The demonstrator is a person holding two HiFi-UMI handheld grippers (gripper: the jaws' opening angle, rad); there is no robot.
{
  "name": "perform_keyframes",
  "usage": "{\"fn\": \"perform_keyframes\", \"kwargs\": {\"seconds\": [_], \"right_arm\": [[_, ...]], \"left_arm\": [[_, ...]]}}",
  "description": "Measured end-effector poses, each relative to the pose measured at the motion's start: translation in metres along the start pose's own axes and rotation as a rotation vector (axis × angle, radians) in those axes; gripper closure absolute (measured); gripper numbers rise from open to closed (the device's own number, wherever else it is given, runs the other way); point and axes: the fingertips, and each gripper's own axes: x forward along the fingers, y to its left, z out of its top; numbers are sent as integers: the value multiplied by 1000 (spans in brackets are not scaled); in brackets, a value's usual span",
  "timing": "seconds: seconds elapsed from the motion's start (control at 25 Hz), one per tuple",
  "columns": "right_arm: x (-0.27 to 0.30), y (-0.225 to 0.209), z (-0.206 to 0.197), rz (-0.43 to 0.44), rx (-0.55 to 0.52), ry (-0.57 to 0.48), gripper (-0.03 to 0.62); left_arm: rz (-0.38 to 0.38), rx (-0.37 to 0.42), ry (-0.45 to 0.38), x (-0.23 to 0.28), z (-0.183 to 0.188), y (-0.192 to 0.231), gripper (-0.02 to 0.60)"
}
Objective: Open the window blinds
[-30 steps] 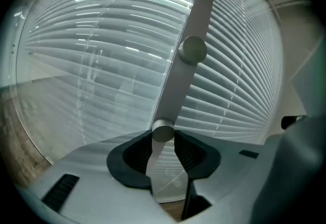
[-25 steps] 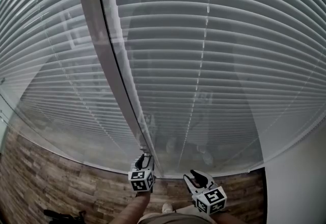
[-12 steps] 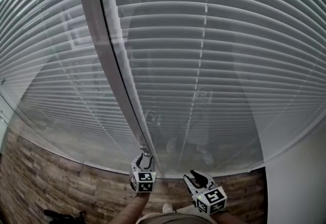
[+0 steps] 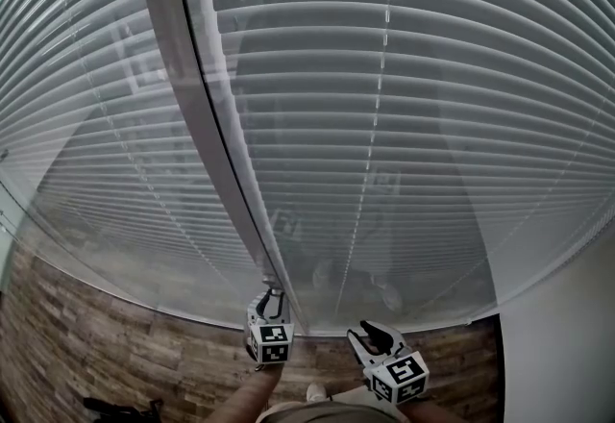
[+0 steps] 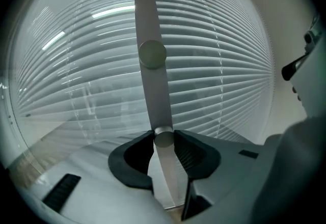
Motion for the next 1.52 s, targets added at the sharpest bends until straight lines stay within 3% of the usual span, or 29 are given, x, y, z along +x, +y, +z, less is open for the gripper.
{"fn": "perform_keyframes", "kwargs": {"seconds": [0.36,1.52], "right_arm": [[7,3,0,12,3,4,473],[11,5,-2,26,7,0,473]], "left_arm": [[-38,-86,-7,-1,2,1,445],[-189,-591,-17,1,1,6,446]]}}
